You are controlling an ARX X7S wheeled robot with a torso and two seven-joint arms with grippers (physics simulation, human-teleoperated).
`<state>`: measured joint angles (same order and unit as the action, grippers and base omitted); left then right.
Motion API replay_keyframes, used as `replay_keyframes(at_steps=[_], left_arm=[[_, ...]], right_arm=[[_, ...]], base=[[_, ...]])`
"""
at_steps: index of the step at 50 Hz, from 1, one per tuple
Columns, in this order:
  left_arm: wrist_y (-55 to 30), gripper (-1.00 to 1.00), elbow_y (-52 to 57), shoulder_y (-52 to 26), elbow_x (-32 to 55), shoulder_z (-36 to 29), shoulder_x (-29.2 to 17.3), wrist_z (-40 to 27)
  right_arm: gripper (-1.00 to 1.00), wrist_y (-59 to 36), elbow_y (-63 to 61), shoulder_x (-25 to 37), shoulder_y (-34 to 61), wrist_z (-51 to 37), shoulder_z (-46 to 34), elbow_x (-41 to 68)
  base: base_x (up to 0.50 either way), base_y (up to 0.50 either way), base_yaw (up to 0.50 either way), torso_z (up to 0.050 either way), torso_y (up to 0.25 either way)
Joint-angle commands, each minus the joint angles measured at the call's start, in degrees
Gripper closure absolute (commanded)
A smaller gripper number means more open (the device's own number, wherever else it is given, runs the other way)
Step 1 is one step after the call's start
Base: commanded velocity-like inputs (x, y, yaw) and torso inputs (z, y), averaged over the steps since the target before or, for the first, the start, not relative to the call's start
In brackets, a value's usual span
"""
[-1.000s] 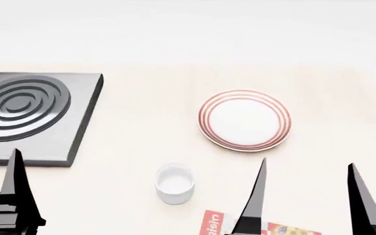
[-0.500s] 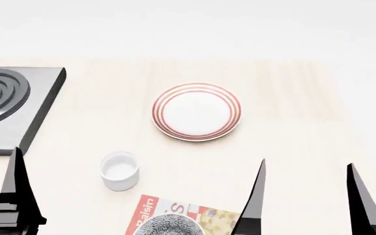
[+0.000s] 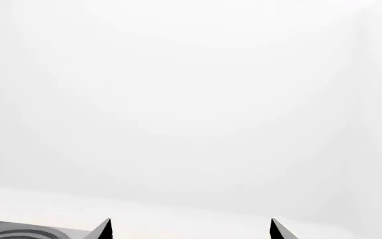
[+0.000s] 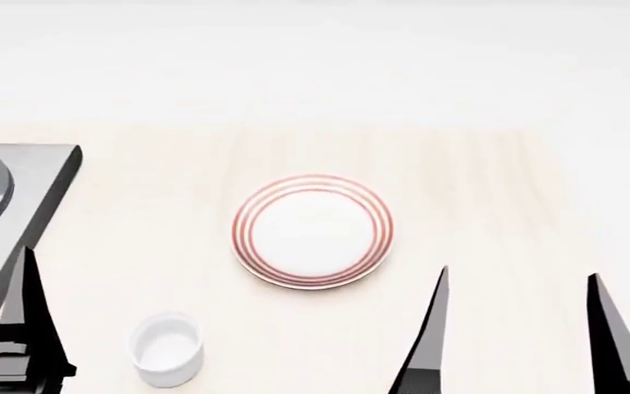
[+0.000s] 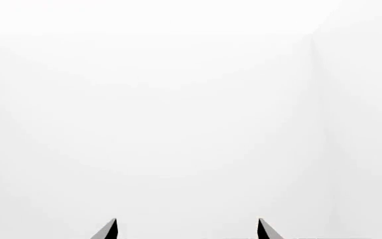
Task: Pick the akita bowl on the cookies box and place it on the plate.
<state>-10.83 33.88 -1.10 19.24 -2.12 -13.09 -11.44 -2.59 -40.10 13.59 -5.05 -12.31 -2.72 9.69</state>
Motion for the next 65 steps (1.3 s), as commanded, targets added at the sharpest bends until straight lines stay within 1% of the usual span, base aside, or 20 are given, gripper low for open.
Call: replay_keyframes(at_steps=[1,4,5,18,38,42,43,45,50,53,65], left_arm=[[3.3,-1.0,0.2,1.5,3.1,-0.3,-1.1,2.4],[3.3,-1.0,0.1,1.4,3.7,-0.1,-1.2,2.4],[0.8,-1.0,0.0,0.9,6.5,0.4,-1.9,2.4],[-2.9,-1.0,0.7,-0.5,10.0,0.8,-3.1,1.3],[-2.2,-1.0,0.4,-0.2,10.0,0.5,-3.5,1.0],[-0.4,-1.0,-0.3,0.0,7.4,0.2,-2.8,0.2],[-0.6,-1.0,-0.7,-0.3,6.0,0.5,-2.2,-1.6],[-1.9,-1.0,-1.0,-0.8,7.9,0.7,-2.7,-1.1],[-2.2,-1.0,-1.2,-0.8,11.3,1.3,-3.2,0.4],[-2.1,-1.0,-1.7,-1.0,12.9,2.4,-2.8,0.1],[-1.6,-1.0,-1.6,-1.2,11.3,2.0,-3.2,-0.7]], right_arm=[[-1.0,-0.2,0.6,0.3,0.2,-0.7,-0.8,-1.3],[-1.0,-0.3,0.4,0.5,0.0,-0.7,-0.8,-1.2],[-1.0,-5.1,0.1,1.3,1.2,-0.1,-0.3,2.9],[-1.0,-7.2,-0.4,2.0,2.1,-1.1,0.6,5.0],[-1.0,-6.7,-0.9,2.9,2.0,-2.3,0.7,5.0],[-1.0,-6.5,-0.7,3.0,2.0,-2.5,0.5,4.8],[-1.0,-6.5,-0.7,3.0,2.0,-2.5,0.4,4.8],[-1.0,-6.5,-0.6,3.0,2.0,-2.6,0.4,4.8],[-1.0,-6.3,-0.5,3.2,2.0,-2.8,0.2,4.7],[-1.0,-6.4,-0.6,3.4,2.1,-2.9,0.1,4.8],[-1.0,-6.3,-0.7,3.8,2.1,-3.3,0.0,5.0]], base=[[0.0,0.0,0.0,0.05,0.0],[0.0,0.0,0.0,0.05,0.0],[0.0,0.0,0.0,0.05,0.0],[0.0,0.0,0.0,0.05,0.0],[0.0,0.0,0.0,0.05,0.0],[0.0,0.0,0.0,0.05,0.0],[0.0,0.0,0.0,0.05,0.0],[0.0,0.0,0.0,0.0,0.0],[0.0,0.0,0.0,0.0,0.0],[0.0,0.0,0.0,0.0,0.0],[0.0,0.0,0.0,0.0,-0.242]])
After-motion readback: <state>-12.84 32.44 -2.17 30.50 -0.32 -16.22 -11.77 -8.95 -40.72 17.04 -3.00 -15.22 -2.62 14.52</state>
